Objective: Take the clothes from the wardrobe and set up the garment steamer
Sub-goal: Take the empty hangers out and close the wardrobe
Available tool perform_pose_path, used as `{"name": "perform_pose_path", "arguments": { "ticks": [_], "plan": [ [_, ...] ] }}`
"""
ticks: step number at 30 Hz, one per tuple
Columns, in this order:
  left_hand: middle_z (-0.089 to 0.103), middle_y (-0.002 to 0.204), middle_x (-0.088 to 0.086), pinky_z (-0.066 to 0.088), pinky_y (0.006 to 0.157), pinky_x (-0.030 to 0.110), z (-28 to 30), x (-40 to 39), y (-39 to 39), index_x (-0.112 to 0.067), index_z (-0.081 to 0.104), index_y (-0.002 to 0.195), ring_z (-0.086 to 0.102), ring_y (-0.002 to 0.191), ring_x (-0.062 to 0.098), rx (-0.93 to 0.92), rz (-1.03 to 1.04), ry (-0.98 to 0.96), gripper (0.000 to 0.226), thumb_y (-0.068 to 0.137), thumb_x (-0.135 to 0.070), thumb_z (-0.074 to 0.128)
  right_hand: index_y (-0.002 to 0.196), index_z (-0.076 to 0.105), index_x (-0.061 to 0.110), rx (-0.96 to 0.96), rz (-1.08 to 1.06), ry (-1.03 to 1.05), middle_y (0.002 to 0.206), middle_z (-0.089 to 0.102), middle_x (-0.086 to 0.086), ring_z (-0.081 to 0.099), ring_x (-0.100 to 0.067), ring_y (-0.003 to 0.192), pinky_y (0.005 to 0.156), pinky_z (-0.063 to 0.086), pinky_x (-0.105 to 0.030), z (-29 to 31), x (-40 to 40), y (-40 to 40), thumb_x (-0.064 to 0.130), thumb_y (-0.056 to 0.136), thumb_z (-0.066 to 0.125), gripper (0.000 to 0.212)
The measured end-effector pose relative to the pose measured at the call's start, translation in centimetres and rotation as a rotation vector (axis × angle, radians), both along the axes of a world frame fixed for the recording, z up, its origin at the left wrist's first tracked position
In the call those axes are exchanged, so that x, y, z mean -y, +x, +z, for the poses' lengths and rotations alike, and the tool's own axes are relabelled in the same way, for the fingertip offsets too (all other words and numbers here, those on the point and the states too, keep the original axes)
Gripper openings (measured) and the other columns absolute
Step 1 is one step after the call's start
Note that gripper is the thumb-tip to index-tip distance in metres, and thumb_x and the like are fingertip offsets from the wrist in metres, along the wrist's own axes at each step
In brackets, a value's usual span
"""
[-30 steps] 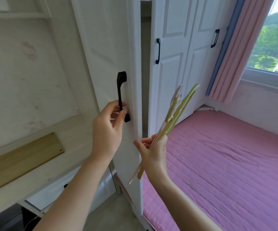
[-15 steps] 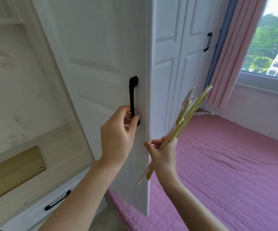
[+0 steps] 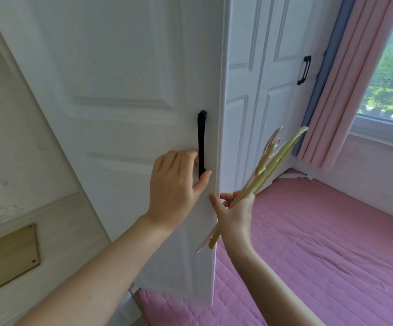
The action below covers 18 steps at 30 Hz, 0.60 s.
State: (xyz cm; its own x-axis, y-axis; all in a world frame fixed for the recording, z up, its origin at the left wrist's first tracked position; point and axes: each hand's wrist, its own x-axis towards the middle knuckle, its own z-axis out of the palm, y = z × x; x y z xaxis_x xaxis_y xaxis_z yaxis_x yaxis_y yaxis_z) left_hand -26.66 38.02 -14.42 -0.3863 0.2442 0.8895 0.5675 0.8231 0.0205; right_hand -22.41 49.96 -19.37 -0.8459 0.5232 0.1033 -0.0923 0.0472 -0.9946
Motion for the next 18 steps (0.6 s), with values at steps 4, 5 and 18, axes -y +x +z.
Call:
{"name": "perform_pose_path", "arguments": {
  "ticks": [4,5,18],
  "plan": [
    [0.062,0.107,0.014,0.042,0.099,0.043,0.3,-1.0,-3.1,0.000,0.061,0.110,0.056,0.104,0.033,-0.048,0.055,-0.089,0.041,0.087,-0.034,0.066,0.094,0.039,0.017,-0.005,0.014,-0.032,0.092,0.061,-0.001,0.056,-0.010,0.072,0.061,0.042,-0.017,-0.2,-1.1,-3.4,0.021,0.084,0.073,0.036],
    [0.061,0.111,0.016,0.039,0.104,0.046,0.4,-1.2,-4.0,0.001,0.061,0.111,0.055,0.109,0.035,-0.057,0.053,-0.108,0.043,0.086,-0.033,0.067,0.094,0.039,0.017,-0.004,0.018,-0.035,0.092,0.061,-0.001,0.056,-0.011,0.071,0.062,0.042,-0.018,-0.2,-1.4,-4.3,0.021,0.084,0.073,0.036],
    [0.025,0.157,0.013,0.023,0.115,0.053,0.2,0.4,-15.2,-0.007,0.034,0.147,0.021,0.145,0.033,-0.103,0.232,-0.556,0.062,0.092,-0.026,0.054,0.097,0.039,0.017,-0.023,0.098,-0.042,0.085,0.048,0.001,0.050,-0.012,0.070,0.063,0.043,-0.018,-0.5,-1.7,-16.7,0.022,0.078,0.079,0.044]
  ]
}}
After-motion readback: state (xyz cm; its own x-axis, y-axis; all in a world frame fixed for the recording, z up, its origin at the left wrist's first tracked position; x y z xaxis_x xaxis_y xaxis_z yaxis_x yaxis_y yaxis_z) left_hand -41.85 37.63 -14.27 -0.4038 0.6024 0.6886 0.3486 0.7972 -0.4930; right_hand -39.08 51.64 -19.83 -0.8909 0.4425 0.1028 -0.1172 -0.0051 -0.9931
